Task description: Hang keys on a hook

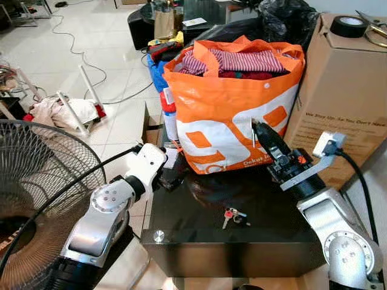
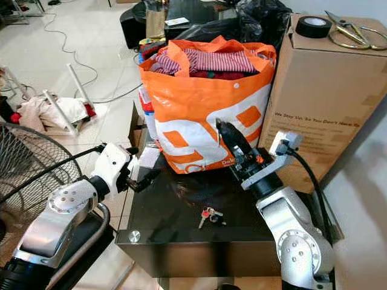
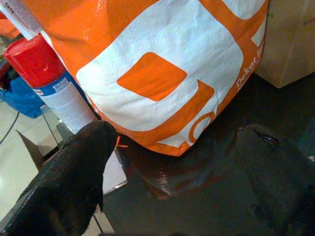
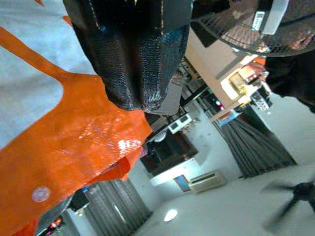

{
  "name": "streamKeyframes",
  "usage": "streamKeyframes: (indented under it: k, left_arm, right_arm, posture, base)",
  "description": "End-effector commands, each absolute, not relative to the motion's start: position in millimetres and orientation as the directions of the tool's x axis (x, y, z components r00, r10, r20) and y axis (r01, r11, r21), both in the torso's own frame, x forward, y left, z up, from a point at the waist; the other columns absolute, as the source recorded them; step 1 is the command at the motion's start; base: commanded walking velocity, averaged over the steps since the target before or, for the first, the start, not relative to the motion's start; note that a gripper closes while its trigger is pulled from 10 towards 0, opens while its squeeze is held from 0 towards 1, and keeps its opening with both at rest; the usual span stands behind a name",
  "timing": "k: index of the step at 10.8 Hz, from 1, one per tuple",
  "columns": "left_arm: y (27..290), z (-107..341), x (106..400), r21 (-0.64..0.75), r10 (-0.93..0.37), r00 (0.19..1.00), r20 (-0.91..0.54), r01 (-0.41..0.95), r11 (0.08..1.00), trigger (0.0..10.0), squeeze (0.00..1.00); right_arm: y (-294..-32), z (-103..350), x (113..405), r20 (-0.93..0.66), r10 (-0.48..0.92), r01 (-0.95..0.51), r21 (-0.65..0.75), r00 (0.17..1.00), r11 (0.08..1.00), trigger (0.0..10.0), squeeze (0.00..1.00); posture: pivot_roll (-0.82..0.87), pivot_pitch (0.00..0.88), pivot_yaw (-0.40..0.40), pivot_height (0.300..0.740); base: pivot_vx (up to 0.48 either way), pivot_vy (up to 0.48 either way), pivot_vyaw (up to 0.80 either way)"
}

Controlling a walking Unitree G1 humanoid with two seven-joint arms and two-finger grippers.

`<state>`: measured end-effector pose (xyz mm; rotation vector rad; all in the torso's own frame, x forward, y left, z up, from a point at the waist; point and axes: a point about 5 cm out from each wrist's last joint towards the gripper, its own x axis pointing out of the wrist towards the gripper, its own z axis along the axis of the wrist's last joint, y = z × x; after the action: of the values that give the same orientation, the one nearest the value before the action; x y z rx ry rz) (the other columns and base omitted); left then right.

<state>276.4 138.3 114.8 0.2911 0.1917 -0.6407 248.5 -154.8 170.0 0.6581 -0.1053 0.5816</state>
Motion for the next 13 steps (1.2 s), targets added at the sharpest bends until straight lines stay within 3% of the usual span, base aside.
streamKeyframes:
  k: [1, 2, 3, 4, 5, 6, 9, 10, 13]
  left_arm:
    - [141, 119, 276, 0.218, -0.554, 0.791, -0.258, 0.607, 0.765, 10.0, 0.08]
    - [142, 119, 276, 0.219, -0.549, 0.795, -0.258, 0.602, 0.768, 10.0, 0.08]
    - [144, 119, 275, 0.222, -0.537, 0.805, -0.254, 0.589, 0.777, 10.0, 0.08]
    - [146, 119, 275, 0.228, -0.521, 0.815, -0.254, 0.574, 0.786, 10.0, 0.08]
    - [147, 119, 274, 0.24, -0.509, 0.821, -0.26, 0.565, 0.789, 10.0, 0.08]
    - [152, 118, 270, 0.243, -0.492, 0.825, -0.279, 0.556, 0.795, 10.0, 0.08]
    - [161, 101, 264, 0.233, -0.525, 0.737, -0.426, 0.65, 0.723, 10.0, 0.08]
    - [157, 93, 260, 0.24, -0.579, 0.646, -0.498, 0.744, 0.624, 10.0, 0.08]
    - [146, 87, 251, 0.184, -0.665, 0.514, -0.543, 0.845, 0.503, 10.0, 0.09]
  right_arm:
    - [-152, 173, 247, 0.284, 0.496, -0.564, 0.546, 0.821, 0.62, 0.0, 0.0]
    - [-152, 171, 249, 0.262, 0.495, -0.551, 0.536, 0.829, 0.639, 0.0, 0.0]
    - [-161, 156, 262, 0.116, 0.376, -0.387, 0.432, 0.92, 0.814, 0.0, 0.0]
    - [-168, 144, 270, 0.028, 0.29, -0.28, 0.364, 0.957, 0.889, 0.0, 0.0]
    - [-168, 137, 274, -0.01, 0.27, -0.251, 0.331, 0.963, 0.91, 0.0, 0.0]
    - [-165, 115, 280, -0.156, 0.242, -0.207, 0.212, 0.958, 0.955, 0.0, 0.0]
    - [-154, 65, 292, -0.398, 0.229, -0.257, -0.016, 0.888, 0.966, 0.0, 0.0]
    - [-156, 45, 297, -0.475, 0.192, -0.278, -0.118, 0.859, 0.953, 0.0, 0.0]
    - [-174, 22, 290, -0.599, 0.12, -0.322, -0.241, 0.792, 0.916, 0.0, 0.0]
  posture:
    - [-0.1, 0.0, 0.067, 0.74]
    - [-0.09, 0.0, 0.062, 0.74]
    - [-0.09, 0.0, 0.056, 0.74]
    - [-0.06, 0.0, 0.042, 0.74]
    - [-0.05, 0.0, 0.033, 0.74]
    - [-0.02, 0.0, 0.007, 0.74]
    - [-0.04, 0.0, 0.026, 0.74]
    - [-0.06, 0.0, 0.033, 0.74]
    - [-0.12, 0.0, 0.048, 0.74]
  base:
    - [0.0, 0.0, 0.0]
    - [0.0, 0.0, 0.0]
    - [0.0, 0.0, 0.0]
    - [0.0, 0.0, 0.0]
    - [0.0, 0.0, 0.0]
    - [0.0, 0.0, 0.0]
    - [0.0, 0.0, 0.0]
    - [0.0, 0.0, 0.0]
    - [0.0, 0.0, 0.0]
